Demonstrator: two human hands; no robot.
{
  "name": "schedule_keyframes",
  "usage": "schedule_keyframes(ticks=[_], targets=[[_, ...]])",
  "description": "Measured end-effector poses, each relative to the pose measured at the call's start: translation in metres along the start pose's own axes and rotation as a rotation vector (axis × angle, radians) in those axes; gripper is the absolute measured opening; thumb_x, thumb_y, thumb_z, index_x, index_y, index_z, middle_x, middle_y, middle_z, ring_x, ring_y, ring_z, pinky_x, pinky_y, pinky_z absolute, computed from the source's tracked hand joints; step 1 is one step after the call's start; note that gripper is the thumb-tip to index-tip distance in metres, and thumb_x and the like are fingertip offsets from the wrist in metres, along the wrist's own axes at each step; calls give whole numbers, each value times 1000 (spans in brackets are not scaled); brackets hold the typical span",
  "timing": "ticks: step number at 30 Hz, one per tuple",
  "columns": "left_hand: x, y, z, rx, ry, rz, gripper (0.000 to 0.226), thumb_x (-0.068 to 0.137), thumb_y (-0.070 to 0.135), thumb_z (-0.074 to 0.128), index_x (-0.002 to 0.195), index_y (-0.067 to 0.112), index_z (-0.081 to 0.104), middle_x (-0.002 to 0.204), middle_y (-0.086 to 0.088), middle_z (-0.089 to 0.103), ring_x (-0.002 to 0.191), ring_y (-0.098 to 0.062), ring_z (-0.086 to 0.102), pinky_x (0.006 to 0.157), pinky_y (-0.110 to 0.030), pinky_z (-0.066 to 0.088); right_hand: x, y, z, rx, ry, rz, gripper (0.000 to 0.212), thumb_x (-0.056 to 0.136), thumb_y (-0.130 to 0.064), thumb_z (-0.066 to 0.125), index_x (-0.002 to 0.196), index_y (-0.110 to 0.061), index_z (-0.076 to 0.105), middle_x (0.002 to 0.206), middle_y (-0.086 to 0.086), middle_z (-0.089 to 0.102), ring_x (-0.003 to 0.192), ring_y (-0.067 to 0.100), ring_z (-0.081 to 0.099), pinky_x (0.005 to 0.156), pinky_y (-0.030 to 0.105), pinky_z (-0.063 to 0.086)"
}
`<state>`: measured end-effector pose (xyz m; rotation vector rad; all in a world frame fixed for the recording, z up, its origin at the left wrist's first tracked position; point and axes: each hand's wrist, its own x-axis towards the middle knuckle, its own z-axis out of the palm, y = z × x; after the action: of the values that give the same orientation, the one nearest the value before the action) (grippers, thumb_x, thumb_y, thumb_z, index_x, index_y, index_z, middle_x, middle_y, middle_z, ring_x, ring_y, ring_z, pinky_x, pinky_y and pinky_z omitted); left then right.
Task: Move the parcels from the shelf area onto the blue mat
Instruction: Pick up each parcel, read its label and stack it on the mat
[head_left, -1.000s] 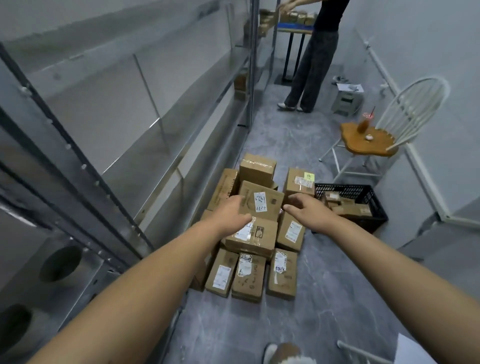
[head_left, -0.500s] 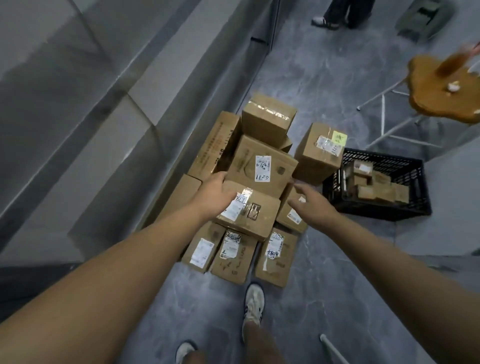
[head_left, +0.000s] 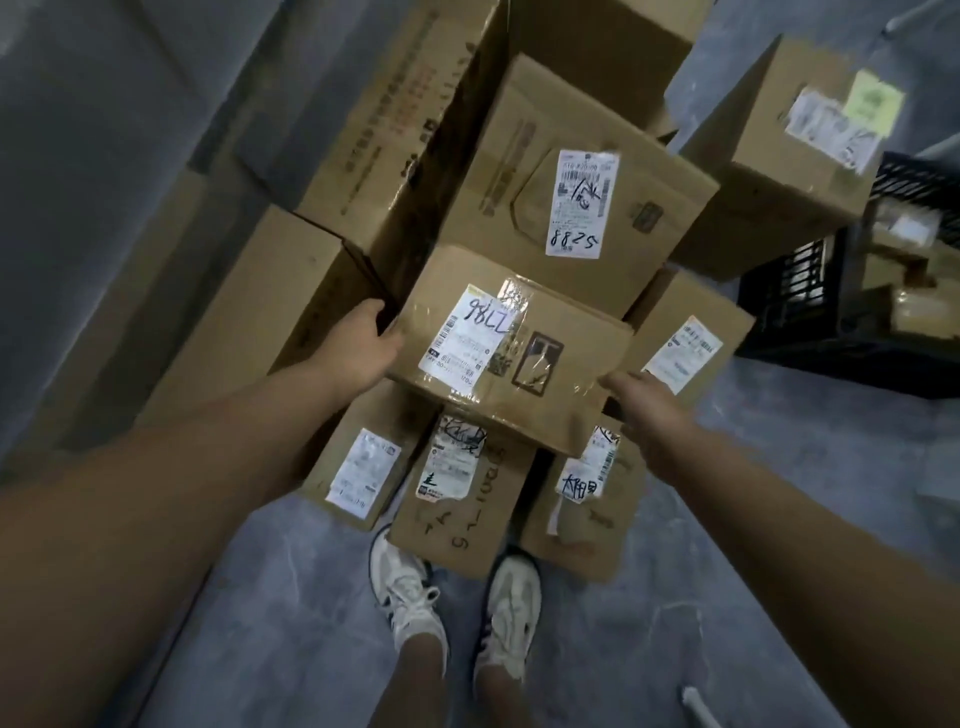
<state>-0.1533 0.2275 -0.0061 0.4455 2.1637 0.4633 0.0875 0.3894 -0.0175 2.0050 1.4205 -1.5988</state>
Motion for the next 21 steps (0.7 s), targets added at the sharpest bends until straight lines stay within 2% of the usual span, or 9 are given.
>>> schedule_keyframes(ticks=[3, 5, 8, 10, 12, 15, 17, 18, 21], targets=[[38, -19, 21, -107, 23, -57, 54, 101, 31, 47, 150, 13, 34, 151, -9, 40, 135, -26, 41, 100, -31, 37, 38, 18, 19, 88, 10, 65, 46, 93, -25, 55, 135, -9, 46, 124, 7, 53, 107, 24, 54, 81, 31, 43], [53, -24, 37, -200, 30, -77, 47, 101, 32, 45, 144, 15, 43, 140, -6, 50, 120, -23, 50, 89, -30, 39, 53, 27, 31, 147, -15, 135, 38, 93, -26, 54, 127, -12, 49, 122, 6, 54, 97, 21, 54, 82, 35, 45], [56, -29, 56, -323, 99, -84, 33, 99, 27, 49, 131, 17, 48, 118, 0, 53, 98, -15, 51, 78, -27, 42, 61, 33, 44, 213, -17, 175, 55, 88, -30, 55, 137, -15, 38, 127, 13, 51, 96, 28, 51, 68, 37, 46], [50, -30, 58, -400, 128, -118, 26, 97, 24, 52, 122, 18, 50, 108, 5, 54, 89, -10, 52, 69, -25, 41, 54, 35, 45, 243, 9, 174, 61, 86, -31, 58, 140, -18, 33, 127, 11, 49, 99, 26, 52, 60, 35, 44], [39, -26, 49, -488, 154, -176, 21, 95, 27, 54, 115, 19, 54, 100, 6, 56, 89, -11, 54, 68, -27, 42, 37, 33, 38, 283, 18, 183, 62, 85, -31, 60, 140, -22, 33, 125, 7, 51, 97, 24, 54, 61, 35, 46], [18, -8, 20, -615, 163, -224, 11, 91, 31, 55, 99, 24, 58, 97, 2, 62, 89, -16, 59, 68, -30, 47, 6, 13, 15, 308, 14, 163, 54, 85, -30, 58, 134, -25, 37, 118, 7, 54, 91, 24, 56, 72, 40, 51], [-2, 13, -2, -707, 165, -209, 5, 88, 26, 55, 90, 23, 58, 90, -1, 65, 80, -18, 61, 65, -32, 49, -20, -10, -8, 319, 29, 131, 48, 88, -32, 55, 132, -28, 36, 107, 4, 52, 85, 24, 54, 64, 38, 47], [-13, 24, -14, -741, 168, -195, 6, 87, 21, 52, 86, 22, 57, 87, -3, 64, 76, -19, 60, 63, -33, 48, -35, -24, -22, 326, 33, 112, 47, 90, -36, 54, 133, -30, 36, 108, 3, 52, 86, 25, 54, 62, 37, 45], [-54, 67, -55, -792, 171, -138, 25, 87, 4, 40, 75, 21, 54, 85, -5, 62, 76, -22, 56, 64, -33, 48, -91, -72, -71, 345, 42, 52, 45, 91, -51, 50, 131, -36, 38, 114, -1, 50, 95, 31, 54, 71, 49, 48]])
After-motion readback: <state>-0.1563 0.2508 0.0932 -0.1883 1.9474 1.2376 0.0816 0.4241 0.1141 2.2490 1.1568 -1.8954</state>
